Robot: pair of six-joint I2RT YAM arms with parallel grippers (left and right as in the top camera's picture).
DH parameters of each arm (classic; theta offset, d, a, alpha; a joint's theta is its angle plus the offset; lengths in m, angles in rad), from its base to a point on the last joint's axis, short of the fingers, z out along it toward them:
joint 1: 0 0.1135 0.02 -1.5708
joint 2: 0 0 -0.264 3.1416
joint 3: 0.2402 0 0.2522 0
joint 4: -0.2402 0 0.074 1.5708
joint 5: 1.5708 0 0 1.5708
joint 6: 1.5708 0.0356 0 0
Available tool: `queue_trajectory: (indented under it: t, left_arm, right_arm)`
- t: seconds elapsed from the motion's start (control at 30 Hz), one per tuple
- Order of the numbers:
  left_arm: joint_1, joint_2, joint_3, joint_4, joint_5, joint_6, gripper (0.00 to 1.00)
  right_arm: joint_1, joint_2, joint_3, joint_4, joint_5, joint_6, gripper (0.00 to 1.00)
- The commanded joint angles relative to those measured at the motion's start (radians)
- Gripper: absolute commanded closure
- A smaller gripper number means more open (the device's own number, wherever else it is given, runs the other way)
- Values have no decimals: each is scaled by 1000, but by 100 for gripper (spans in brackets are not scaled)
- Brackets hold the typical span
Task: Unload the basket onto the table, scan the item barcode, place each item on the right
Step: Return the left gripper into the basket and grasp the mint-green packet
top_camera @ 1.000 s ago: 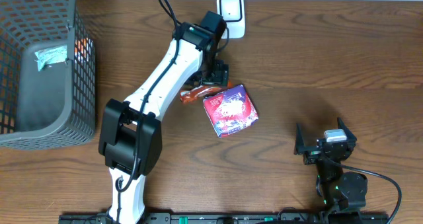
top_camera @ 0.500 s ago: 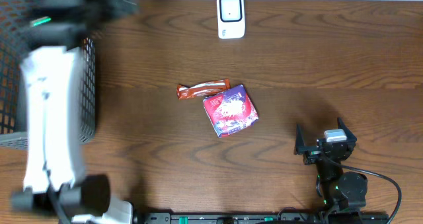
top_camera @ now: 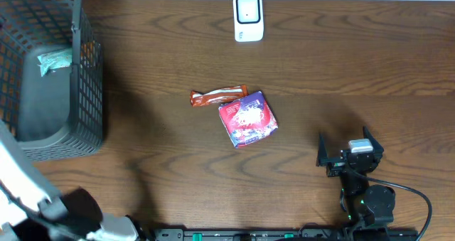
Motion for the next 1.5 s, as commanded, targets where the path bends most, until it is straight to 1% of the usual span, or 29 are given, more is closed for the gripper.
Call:
queue_trajectory:
  t: [0.0,0.1,0.13,0.23,0.27,0.5,0.8,1.0,1.07,1.27,1.47]
  left_arm:
    - [-4,108,-20,-13,1,-68,13]
    - [-14,187,-20,-16,-25,-131,12]
    - [-18,207,-20,-16,-49,-149,7]
    - [-26,276,-20,-5,-152,-180,4]
    - [-27,293,-20,1,-164,-180,3]
    - [-36,430,-20,70,-134,-180,2]
    - [-71,549,-20,228,5,-188,2]
    - [-114,575,-20,294,4,-204,2]
    - [-121,581,-20,296,-3,-224,2]
    - [-121,613,-26,277,-108,-285,2]
    - [-120,663,-29,278,-110,-288,2]
  right_arm:
    - [3,-4,-2,-3,9,-14,1]
    - [3,-4,-2,-3,9,-14,1]
    - [3,-3,-2,-3,9,-14,1]
    - [3,-3,-2,-3,9,-14,1]
    - [3,-4,-2,-3,9,-14,1]
    - [3,-4,-2,-3,9,-14,1]
    - [3,-4,-2,-3,9,-14,1]
    - [3,-3,-2,-3,9,-14,1]
    - [3,-4,-2,-3,9,-14,1]
    - [3,-4,-2,-3,9,-14,1]
    - [3,-4,-2,-3,9,-14,1]
